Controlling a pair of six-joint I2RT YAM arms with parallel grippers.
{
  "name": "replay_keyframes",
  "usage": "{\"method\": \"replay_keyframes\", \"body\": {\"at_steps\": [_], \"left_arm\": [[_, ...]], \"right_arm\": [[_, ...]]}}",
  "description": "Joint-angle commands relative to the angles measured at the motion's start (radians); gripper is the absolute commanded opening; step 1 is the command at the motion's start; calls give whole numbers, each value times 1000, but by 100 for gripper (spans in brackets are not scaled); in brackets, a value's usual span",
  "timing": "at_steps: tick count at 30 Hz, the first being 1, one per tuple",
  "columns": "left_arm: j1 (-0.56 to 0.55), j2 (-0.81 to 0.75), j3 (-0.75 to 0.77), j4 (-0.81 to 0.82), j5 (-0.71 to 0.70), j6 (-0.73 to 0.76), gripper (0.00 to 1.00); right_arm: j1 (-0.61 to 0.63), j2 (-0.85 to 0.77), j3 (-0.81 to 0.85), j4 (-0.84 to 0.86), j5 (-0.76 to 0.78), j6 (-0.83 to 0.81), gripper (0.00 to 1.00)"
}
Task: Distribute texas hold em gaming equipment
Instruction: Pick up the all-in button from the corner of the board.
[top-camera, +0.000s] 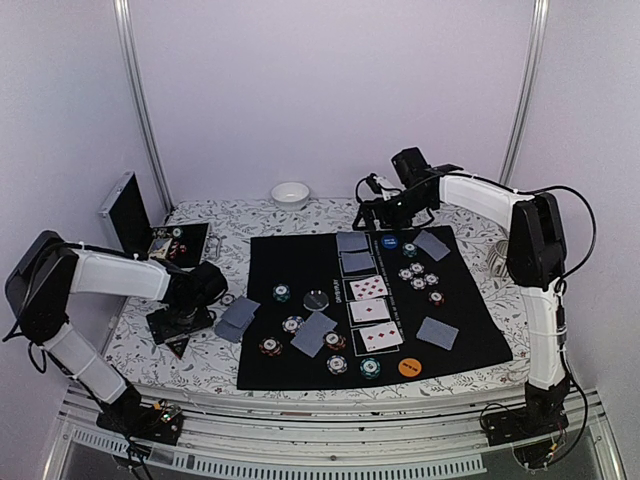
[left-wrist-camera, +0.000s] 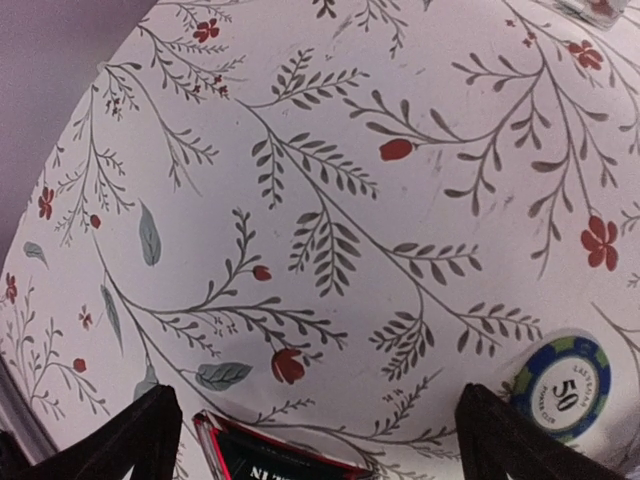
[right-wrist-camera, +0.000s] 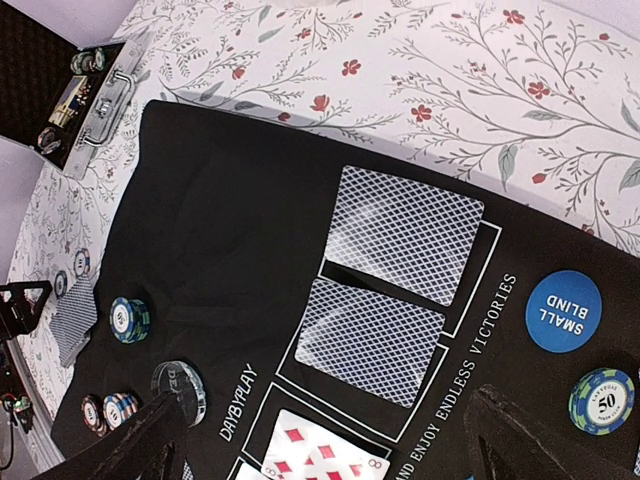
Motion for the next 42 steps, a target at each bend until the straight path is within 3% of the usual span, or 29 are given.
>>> {"method": "replay_keyframes", "body": {"at_steps": [1, 7, 13, 18, 27, 34, 42], "left_arm": [[-2, -60, -68, 24, 97, 24, 98], [19, -199, -153, 105, 172, 70, 98], [71, -213, -200, 142, 240, 94, 98], [99, -197, -219, 153, 286, 82, 87], [102, -153, -176, 59, 338, -16, 82], [102, -231, -195, 16, 363, -96, 80], [101, -188, -172, -10, 369, -77, 80]], "right_arm": [[5, -55, 4, -24, 52, -22, 99], [13, -83, -3, -22, 63, -27, 99], [24, -99, -18, -22, 68, -28, 99], [26, -111, -27, -24, 81, -28, 99], [29, -136, -48, -21, 87, -26, 99], [30, -144, -50, -19, 86, -24, 99], [30, -147, -45, -12, 78, -22, 99]]}}
